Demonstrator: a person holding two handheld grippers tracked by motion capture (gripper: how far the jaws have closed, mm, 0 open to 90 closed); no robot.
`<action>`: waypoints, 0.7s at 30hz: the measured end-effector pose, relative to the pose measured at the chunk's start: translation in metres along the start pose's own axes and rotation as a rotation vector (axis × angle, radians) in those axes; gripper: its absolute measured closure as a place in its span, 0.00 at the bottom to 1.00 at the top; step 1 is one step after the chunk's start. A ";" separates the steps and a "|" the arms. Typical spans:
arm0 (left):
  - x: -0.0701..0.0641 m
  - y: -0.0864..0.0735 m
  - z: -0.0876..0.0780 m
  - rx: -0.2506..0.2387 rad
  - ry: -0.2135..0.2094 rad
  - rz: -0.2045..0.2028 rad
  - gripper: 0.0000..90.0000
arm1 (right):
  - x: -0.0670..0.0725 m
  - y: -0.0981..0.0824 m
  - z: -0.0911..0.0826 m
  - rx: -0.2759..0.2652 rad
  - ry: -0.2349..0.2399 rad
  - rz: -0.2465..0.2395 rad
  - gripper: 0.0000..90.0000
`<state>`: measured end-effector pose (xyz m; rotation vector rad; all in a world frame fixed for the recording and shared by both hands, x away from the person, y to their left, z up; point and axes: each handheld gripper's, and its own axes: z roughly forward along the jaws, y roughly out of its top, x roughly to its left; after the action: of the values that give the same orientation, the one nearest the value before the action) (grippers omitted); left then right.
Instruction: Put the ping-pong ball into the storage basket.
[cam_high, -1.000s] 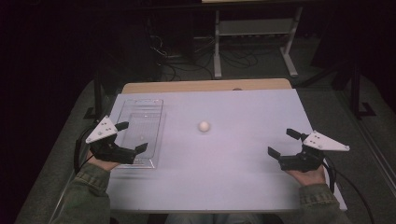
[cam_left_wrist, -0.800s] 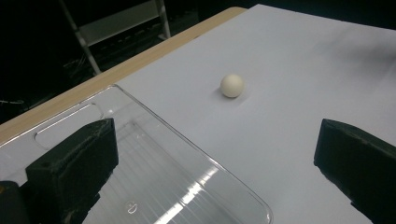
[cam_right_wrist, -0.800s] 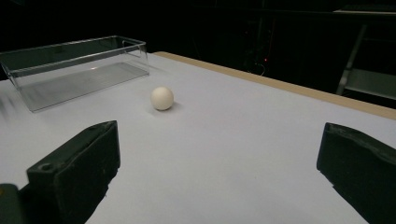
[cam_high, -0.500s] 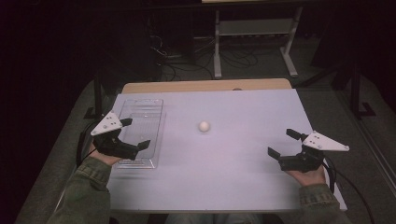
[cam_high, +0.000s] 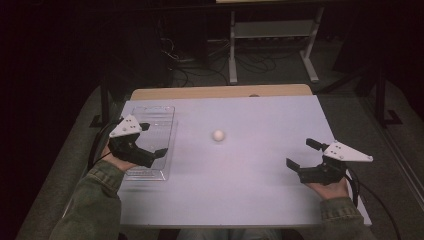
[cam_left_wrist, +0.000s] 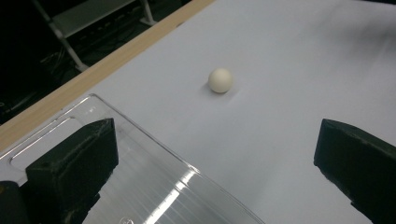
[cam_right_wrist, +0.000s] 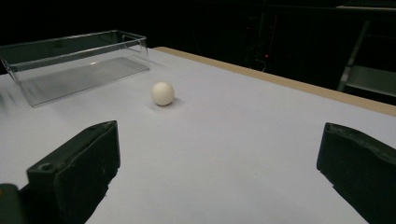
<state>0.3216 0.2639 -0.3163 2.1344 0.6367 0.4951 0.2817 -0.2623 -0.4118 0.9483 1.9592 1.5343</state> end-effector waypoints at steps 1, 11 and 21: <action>0.000 0.001 0.001 0.006 -0.001 0.005 0.00 | 0.000 0.000 0.000 0.001 0.000 0.001 0.00; 0.006 0.014 0.010 0.040 -0.017 0.019 0.00 | 0.000 0.000 0.000 0.000 0.000 -0.003 0.00; 0.011 0.028 0.019 0.062 -0.037 0.043 0.00 | 0.000 0.000 0.000 0.003 0.001 -0.004 0.00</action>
<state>0.3484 0.2443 -0.3034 2.2148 0.5934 0.4633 0.2813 -0.2623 -0.4117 0.9445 1.9635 1.5303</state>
